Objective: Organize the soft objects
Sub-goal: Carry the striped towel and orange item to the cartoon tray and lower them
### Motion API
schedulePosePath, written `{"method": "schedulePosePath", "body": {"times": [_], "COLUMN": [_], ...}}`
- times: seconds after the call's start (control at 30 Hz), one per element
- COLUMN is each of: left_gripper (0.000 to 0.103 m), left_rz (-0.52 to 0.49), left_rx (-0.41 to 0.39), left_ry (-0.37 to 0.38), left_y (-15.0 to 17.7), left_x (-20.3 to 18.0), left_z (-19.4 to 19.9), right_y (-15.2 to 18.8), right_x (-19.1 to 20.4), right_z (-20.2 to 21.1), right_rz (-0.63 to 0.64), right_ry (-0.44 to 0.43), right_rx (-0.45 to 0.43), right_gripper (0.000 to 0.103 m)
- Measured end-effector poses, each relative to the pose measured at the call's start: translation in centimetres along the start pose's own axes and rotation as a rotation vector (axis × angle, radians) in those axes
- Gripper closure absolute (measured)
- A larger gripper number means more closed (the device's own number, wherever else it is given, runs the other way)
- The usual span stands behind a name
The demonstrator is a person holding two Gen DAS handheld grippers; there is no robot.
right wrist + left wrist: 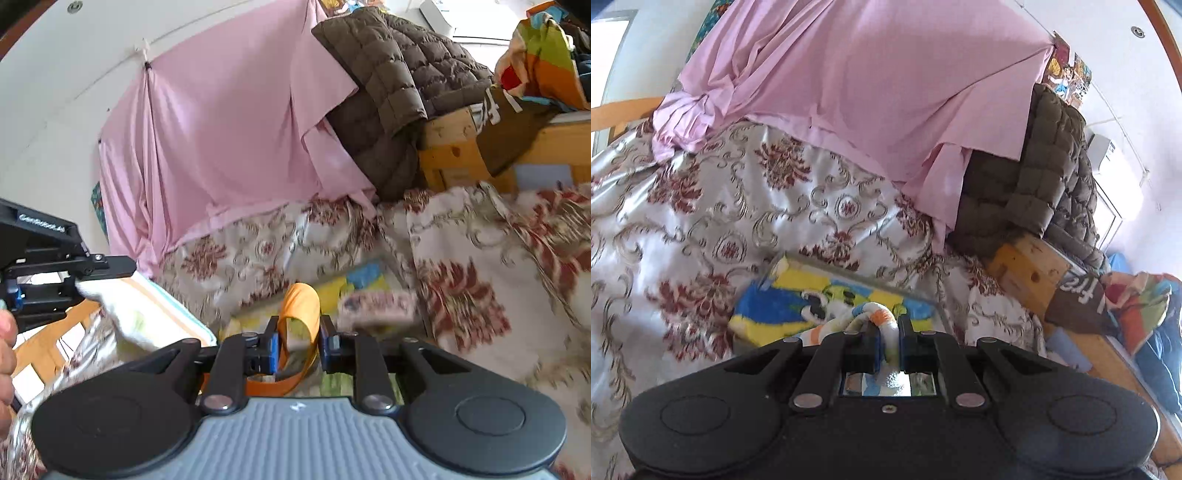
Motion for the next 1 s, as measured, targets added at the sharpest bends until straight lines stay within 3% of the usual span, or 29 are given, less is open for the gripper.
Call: {"method": "schedulePosePath", "body": {"times": [0.27, 0.53, 0.77, 1.0], "left_gripper": [0.094, 0.094, 0.093, 0.093], "left_rz": [-0.066, -0.042, -0.046, -0.005], "left_rx": [-0.051, -0.058, 0.015, 0.122], "left_ry": [0.040, 0.081, 0.075, -0.010], "left_y": [-3.9, -5.2, -2.9, 0.8], "left_x": [-0.8, 0.7, 2.2, 5.6], "left_z": [-5.7, -14.2, -18.9, -20.8], "right_y": [-3.0, -4.0, -4.0, -3.7], "right_x": [-2.0, -4.6, -6.4, -6.8], "right_z": [-7.8, -14.0, -16.1, -17.6], "right_rz": [-0.067, -0.157, -0.214, -0.264], "right_ry": [0.008, 0.082, 0.070, 0.019], "right_rx": [-0.012, 0.121, 0.143, 0.165], "right_gripper": [0.080, 0.079, 0.076, 0.073]}}
Point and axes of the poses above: each gripper's, at about its wrist camera, not at the fingertips, and z roughly against the way its jaws point, x to its left, y to its underside, the point moved 1 cm from there along -z, roughly the way its jaws point, and after that the axes turned 12 degrees about y, right-handed, at the moved point
